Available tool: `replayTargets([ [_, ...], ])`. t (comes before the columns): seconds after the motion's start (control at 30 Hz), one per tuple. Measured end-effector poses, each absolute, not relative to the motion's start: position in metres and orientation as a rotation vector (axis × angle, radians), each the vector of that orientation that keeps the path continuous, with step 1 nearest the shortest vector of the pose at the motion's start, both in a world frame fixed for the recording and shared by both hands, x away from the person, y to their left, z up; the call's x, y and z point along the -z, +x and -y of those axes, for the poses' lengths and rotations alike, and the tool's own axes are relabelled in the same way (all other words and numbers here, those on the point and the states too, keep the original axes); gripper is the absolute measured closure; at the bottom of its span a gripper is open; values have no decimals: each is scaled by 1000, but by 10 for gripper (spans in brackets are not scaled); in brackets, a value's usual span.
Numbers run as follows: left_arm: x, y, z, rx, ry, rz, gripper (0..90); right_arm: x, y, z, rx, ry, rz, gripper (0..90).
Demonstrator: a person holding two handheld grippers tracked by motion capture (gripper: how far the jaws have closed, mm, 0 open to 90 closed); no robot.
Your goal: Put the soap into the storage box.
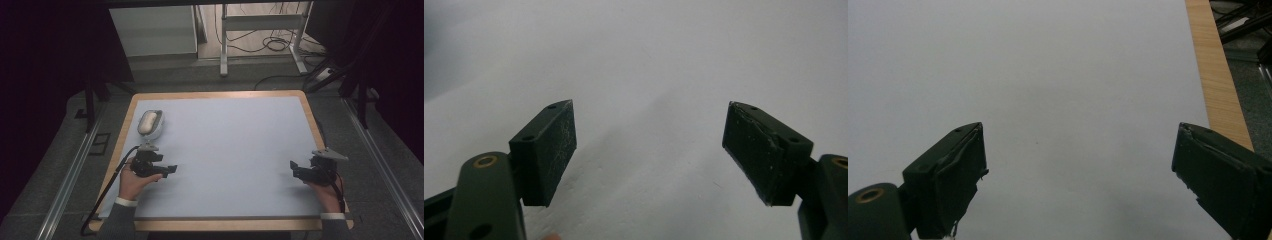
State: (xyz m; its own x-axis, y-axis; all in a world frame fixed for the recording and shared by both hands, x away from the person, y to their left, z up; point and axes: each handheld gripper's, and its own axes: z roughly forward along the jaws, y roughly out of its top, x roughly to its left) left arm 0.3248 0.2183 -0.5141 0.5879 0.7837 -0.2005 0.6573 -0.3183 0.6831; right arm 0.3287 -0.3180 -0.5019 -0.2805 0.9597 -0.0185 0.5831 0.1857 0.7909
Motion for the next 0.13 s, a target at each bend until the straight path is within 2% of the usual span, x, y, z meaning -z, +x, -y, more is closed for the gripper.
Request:
replayTargets([
  [0.13, 513, 324, -220, -224, 2059, -1143, 218, 502, 328, 316, -942, 1421, -1944, 70],
])
